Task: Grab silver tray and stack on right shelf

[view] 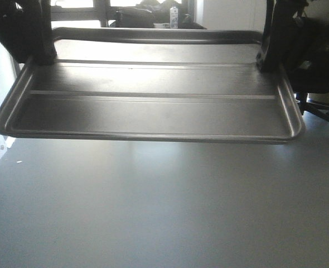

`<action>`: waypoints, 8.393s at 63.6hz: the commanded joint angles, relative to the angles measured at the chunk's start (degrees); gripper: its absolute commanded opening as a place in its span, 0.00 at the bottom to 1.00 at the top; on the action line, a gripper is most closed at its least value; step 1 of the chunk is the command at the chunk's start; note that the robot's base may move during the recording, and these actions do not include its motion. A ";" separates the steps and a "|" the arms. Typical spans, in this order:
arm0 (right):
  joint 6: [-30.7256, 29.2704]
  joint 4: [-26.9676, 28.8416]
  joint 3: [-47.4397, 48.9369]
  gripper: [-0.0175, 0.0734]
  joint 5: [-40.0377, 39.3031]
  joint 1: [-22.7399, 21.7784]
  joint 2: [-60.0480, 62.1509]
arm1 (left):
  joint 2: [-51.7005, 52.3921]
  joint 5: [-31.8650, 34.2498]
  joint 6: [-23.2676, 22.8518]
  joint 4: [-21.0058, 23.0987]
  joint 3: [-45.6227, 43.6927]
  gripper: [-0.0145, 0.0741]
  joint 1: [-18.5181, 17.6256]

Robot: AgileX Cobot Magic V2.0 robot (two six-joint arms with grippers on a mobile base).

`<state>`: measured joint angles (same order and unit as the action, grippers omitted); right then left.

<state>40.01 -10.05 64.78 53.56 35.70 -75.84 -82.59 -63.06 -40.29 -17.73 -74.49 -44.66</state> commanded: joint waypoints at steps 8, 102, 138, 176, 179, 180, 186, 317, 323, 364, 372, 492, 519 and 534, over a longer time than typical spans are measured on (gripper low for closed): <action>-0.78 -1.93 2.24 0.25 -1.89 -0.21 1.87 | 0.91 0.22 -0.24 -2.25 -1.72 0.06 -0.24; -0.78 -1.93 2.24 0.25 -1.87 -0.21 1.87 | 0.35 0.42 -0.24 -1.65 -1.72 0.06 -0.24; -0.78 -1.93 2.24 0.25 -1.82 -0.21 1.87 | 0.35 0.42 -0.24 -1.43 -1.72 0.06 -0.24; -0.78 -1.93 2.24 0.25 -1.82 -0.21 1.87 | 0.35 0.42 -0.24 -1.32 -1.72 0.06 -0.24; -0.78 -1.93 2.24 0.25 -1.82 -0.21 1.87 | 0.35 0.42 -0.24 -1.32 -1.72 0.06 -0.24; -0.78 -1.93 2.24 0.25 -1.82 -0.21 1.87 | 0.35 0.42 -0.24 -1.32 -1.72 0.06 -0.24; -0.78 -1.93 2.24 0.25 -1.82 -0.21 1.87 | 0.35 0.42 -0.24 -1.32 -1.72 0.06 -0.24; -0.78 -2.07 2.24 0.25 -4.17 -0.21 1.87 | 0.35 1.16 -0.24 -2.17 -1.72 0.06 -0.24; -0.78 -2.32 2.24 0.25 -6.29 -0.21 1.87 | 0.35 3.51 -0.24 -2.40 -1.72 0.06 -0.24; -14.05 -5.87 9.20 0.25 -5.34 -10.53 -6.57 | -8.43 13.25 -0.24 -1.65 -6.37 0.06 2.88; -14.35 -5.87 11.05 0.25 -5.60 -11.49 -11.65 | -12.37 14.05 -0.24 -1.90 -7.74 0.06 4.54; -14.54 -5.15 -21.72 0.25 -21.86 -4.70 16.50 | 22.99 29.66 10.79 -0.55 30.55 0.06 4.24; -17.68 -5.15 -37.07 0.25 -29.01 -4.17 48.38 | 56.36 29.40 20.69 2.83 44.38 0.06 4.24; -18.85 -5.15 -37.27 0.25 -28.48 -4.17 63.01 | 71.09 26.09 23.04 6.73 44.38 0.06 4.24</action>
<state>22.10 -14.15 26.07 29.11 31.41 -15.06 -13.82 -39.87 -17.58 -11.55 -28.68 -40.02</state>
